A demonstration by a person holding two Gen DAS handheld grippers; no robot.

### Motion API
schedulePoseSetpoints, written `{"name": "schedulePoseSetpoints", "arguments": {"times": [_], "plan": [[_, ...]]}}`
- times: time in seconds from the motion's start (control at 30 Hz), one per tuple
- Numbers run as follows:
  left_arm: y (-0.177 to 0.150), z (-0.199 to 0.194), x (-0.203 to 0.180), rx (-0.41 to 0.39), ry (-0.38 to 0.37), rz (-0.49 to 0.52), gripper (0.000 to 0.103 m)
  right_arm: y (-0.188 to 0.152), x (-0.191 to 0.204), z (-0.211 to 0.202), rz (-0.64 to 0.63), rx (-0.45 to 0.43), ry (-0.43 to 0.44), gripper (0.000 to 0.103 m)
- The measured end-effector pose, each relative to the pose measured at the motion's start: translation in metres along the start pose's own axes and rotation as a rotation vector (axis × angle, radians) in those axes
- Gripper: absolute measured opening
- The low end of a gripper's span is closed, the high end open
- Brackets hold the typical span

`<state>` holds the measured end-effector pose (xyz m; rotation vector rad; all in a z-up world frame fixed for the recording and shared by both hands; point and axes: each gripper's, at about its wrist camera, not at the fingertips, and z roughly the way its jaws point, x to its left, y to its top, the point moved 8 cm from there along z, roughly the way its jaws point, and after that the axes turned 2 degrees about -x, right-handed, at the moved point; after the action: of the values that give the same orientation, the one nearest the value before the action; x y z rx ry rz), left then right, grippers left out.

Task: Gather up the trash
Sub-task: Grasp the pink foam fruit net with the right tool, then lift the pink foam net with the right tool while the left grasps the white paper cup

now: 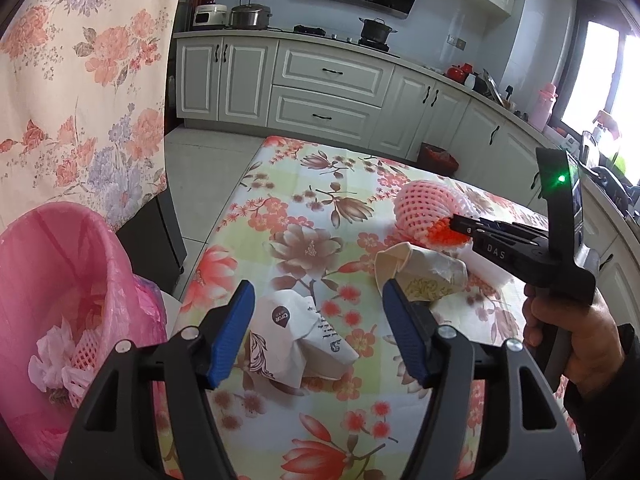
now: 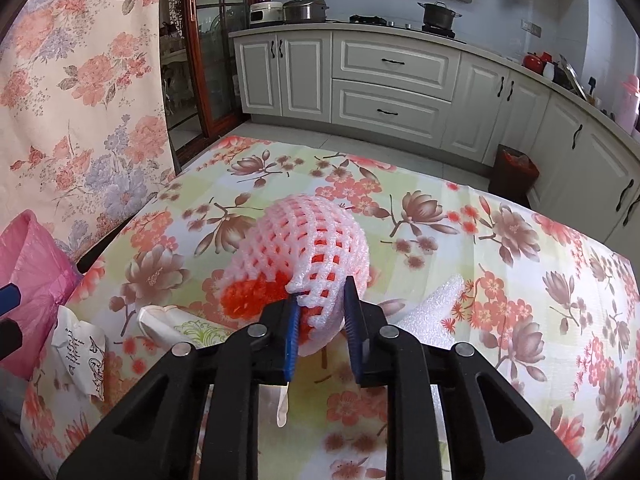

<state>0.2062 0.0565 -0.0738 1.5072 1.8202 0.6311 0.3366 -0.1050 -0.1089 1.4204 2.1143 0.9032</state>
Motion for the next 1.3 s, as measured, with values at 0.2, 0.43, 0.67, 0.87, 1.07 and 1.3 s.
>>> {"name": "schedulePoseSetpoints", "arguments": {"times": [0.2, 0.43, 0.67, 0.87, 1.07, 1.3], "plan": [[-0.002, -0.001, -0.001, -0.001, -0.004, -0.001, 0.064, 0.001, -0.001, -0.025, 0.02, -0.049, 0.012, 0.018], [-0.01, 0.001, -0.002, 0.016, -0.004, -0.014, 0.067, -0.007, -0.004, -0.054, 0.03, -0.083, 0.018, 0.018], [-0.018, 0.011, 0.001, 0.039, 0.023, -0.03, 0.075, -0.022, -0.004, -0.077, 0.038, -0.1, 0.024, 0.018], [-0.025, 0.027, 0.007, 0.092, 0.047, -0.071, 0.078, -0.031, -0.006, -0.087, 0.047, -0.105, 0.025, 0.018], [-0.031, 0.042, 0.012, 0.141, 0.077, -0.108, 0.078, -0.034, -0.007, -0.094, 0.047, -0.114, 0.021, 0.018], [-0.036, 0.056, 0.017, 0.182, 0.11, -0.124, 0.076, -0.035, -0.005, -0.101, 0.041, -0.125, 0.027, 0.018]]}}
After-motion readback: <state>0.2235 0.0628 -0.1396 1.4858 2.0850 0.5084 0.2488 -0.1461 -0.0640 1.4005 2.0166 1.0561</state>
